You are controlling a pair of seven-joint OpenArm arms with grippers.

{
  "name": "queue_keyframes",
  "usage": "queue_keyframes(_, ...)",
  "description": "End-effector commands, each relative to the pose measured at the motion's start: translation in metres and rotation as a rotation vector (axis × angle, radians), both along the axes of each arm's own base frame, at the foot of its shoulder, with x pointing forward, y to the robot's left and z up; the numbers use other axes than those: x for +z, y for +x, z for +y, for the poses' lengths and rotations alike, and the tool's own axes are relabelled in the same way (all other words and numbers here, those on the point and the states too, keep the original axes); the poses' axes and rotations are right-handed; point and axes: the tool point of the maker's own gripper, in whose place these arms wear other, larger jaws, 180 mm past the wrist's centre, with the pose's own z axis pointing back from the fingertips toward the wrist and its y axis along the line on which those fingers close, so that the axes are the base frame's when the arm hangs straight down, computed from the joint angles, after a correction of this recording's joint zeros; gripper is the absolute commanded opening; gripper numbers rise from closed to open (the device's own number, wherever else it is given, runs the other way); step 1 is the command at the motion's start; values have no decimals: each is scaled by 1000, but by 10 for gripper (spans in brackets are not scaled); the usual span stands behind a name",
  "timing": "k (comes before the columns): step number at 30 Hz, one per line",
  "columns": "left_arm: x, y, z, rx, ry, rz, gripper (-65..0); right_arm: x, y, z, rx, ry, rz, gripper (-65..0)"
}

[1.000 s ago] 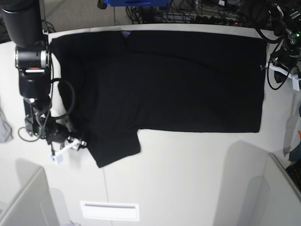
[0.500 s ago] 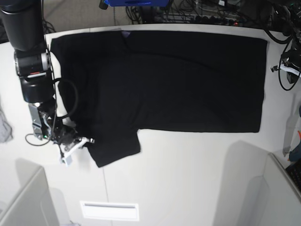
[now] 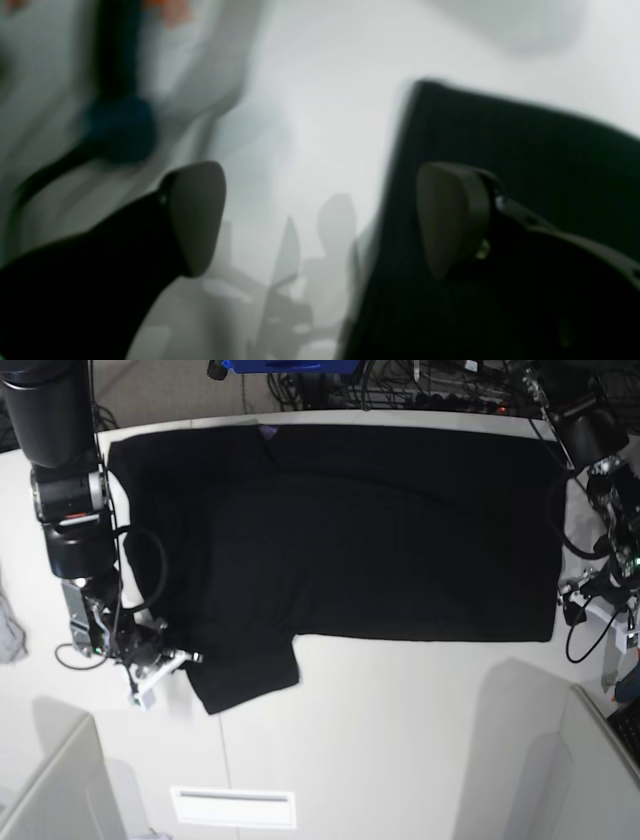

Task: Fold the T-shirt properly
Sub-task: 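Grasp the hem with both grippers and fold it toward the collar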

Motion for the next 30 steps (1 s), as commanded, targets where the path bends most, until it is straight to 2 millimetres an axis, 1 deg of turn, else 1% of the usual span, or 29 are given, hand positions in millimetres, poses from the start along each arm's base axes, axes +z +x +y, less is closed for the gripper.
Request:
queue_keyframes(1,13,13,12,5,40,-16,-71,17,14,-3,-5,1,-42,-650)
queue_keyframes(3,1,30,4,-18,18,22,-71,22,18,6,13,9,-62,-650)
queue_keyframes(5,-7,46,-6,-50,9,22,-71,30,22,12,29,14,-85,-650)
queue_keyframes(7,-17,56,-15,-80,5,33,-71,34,24,15,38,16,-99,-650)
queue_keyframes(10,-28,60,-20,-81,-24,57,-71,35,24,16,40,17,-102,-650)
queue_keyframes(13,-37,62,-34,-96,-44,71,-71,34,23,16,39,17,-102,-650)
queue_keyframes(16,-40,63,-39,-101,-52,74,-72,32,22,15,35,18,-98,-650)
queue_keyframes(19,-42,69,-50,-111,-69,52,-72,31,22,15,35,18,-96,-650)
queue_keyframes(20,-44,69,-51,-113,-64,50,-74,30,21,15,35,18,-93,-650)
queue_keyframes(23,-63,61,-53,-110,-46,104,-74,27,17,14,34,17,-85,-650)
queue_keyframes(27,-74,60,-53,-107,-45,119,-74,25,16,14,34,17,-82,-650)
queue_keyframes(28,-75,60,-53,-106,-48,121,-77,25,16,13,33,16,-82,-650)
queue_keyframes(29,-76,59,-53,-105,-50,125,-100,25,16,13,33,16,-82,-650)
queue_keyframes(30,-76,59,-53,-105,-50,125,-140,25,16,13,33,16,-82,-650)
